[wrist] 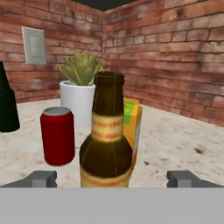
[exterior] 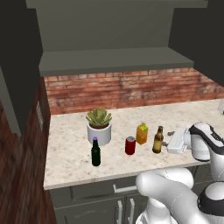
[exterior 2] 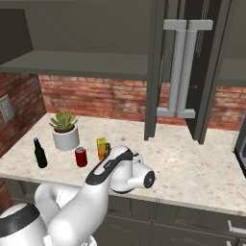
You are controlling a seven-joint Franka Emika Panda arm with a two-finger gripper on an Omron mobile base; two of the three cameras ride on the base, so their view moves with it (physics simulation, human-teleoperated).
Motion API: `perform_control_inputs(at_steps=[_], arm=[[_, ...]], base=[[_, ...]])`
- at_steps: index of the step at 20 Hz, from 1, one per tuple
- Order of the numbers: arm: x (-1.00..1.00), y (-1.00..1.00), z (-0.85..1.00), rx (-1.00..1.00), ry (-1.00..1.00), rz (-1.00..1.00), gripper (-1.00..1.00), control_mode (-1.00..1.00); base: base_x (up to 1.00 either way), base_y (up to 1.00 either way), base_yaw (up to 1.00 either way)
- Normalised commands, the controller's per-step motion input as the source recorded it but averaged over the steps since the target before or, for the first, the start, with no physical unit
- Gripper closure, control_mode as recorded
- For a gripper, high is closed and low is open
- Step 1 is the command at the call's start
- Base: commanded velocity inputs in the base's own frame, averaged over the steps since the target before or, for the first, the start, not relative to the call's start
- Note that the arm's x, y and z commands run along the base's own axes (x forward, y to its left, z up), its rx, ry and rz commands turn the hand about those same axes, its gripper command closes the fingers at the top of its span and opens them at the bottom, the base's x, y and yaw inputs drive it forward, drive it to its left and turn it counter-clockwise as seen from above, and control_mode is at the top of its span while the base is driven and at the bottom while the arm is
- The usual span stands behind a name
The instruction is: Sort all alcoholic drinks to one cabinet, and non-alcoholic drinks to the other.
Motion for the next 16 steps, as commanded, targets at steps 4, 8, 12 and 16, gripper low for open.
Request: perform_control_inputs(at_steps=[4, 8, 12, 16], arm=[[0.14, 0.00, -0.02, 0.00, 0.00, 0.00, -1.00, -1.00], [0.00, 0.06, -0.05, 0.00, 0.00, 0.00, -1.00, -1.00], [0.00, 0.14, -0.08, 0.00, 0.00, 0.01, -1.00, -1.00], [0.00, 0.25, -0.06, 0.00, 0.00, 0.03, -1.00, -1.00]], base=[[0.00, 0.00, 0.00], [0.00, 0.00, 0.00], [0.00, 0.00, 0.00], [0.00, 0.00, 0.00]])
